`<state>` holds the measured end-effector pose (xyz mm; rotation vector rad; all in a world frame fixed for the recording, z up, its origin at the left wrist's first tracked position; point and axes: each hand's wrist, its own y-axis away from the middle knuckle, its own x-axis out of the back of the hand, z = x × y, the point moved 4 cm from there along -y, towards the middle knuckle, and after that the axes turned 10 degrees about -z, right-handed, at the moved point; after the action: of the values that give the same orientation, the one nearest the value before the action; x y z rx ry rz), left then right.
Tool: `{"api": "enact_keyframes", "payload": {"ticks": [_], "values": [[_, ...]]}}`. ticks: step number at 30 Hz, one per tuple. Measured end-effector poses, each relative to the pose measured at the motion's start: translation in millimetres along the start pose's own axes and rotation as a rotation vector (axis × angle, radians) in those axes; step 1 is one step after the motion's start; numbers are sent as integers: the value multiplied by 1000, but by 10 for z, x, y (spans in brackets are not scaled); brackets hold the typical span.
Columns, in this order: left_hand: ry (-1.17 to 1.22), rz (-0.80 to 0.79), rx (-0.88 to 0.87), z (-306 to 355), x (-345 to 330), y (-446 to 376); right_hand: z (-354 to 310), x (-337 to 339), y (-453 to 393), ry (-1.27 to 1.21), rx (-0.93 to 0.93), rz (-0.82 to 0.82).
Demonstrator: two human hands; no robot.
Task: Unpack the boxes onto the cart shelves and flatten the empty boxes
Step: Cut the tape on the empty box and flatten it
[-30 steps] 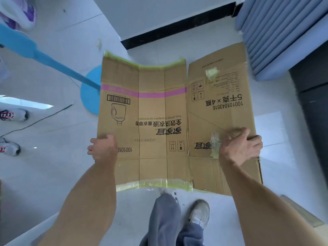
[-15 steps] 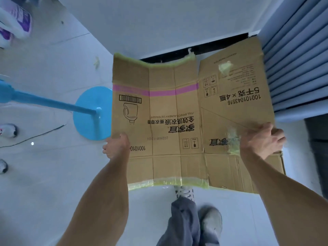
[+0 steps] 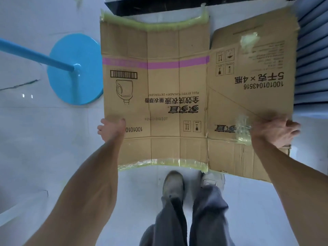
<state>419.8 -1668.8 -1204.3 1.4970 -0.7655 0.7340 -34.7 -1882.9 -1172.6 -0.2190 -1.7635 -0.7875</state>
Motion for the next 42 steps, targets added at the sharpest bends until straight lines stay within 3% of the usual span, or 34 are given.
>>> {"api": "enact_keyframes", "payload": {"ticks": [6, 12, 19, 26, 34, 42], "values": [[-127, -17, -132, -238, -347, -224, 393, -444, -54, 132, 3, -153], [-482, -41, -489, 29, -843, -19, 32, -996, 356, 332, 377, -409], [-527, -256, -702, 612, -1569, 348, -413, -1736, 690, 557, 508, -632], [-500, -263, -764, 531, -1784, 217, -163, -2116, 728, 689, 617, -488], [-717, -232, -748, 606, -1266, 866, 45, -1086, 857, 740, 522, -541], [-848, -294, -918, 715, -516, 2708, 635, 896, 1251, 555, 299, -510]]}}
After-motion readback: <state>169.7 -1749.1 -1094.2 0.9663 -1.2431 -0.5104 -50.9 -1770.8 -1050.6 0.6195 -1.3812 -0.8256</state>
